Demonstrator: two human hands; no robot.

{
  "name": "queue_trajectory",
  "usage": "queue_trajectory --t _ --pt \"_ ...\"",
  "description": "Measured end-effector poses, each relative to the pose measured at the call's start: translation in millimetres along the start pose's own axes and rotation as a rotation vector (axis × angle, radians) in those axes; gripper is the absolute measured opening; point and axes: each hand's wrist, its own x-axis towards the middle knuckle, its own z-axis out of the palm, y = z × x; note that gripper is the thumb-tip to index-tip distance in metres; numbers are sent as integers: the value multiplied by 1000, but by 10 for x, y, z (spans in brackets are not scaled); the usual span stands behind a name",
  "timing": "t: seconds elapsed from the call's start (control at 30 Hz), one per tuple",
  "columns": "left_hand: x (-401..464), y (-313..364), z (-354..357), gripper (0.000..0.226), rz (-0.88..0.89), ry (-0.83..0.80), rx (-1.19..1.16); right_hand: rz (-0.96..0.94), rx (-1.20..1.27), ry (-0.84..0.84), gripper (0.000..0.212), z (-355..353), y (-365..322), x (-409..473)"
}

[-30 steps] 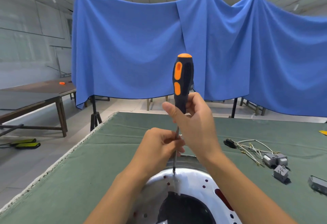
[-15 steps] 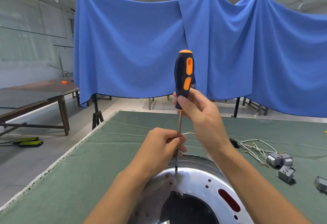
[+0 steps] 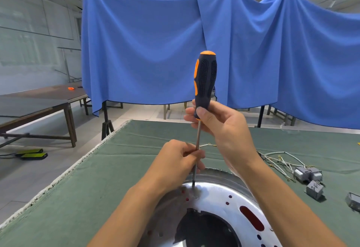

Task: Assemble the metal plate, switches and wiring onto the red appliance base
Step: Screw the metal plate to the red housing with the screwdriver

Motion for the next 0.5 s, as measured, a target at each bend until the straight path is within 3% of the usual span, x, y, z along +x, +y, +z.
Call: queue_trajectory --t 0.2,0.5 --pt "-28 16 -5 30 26 8 60 -47 -131 91 25 59 16 -15" --pt "-19 15 -32 31 -11 68 75 -39 -104 -12 23 -4 -79 -21"
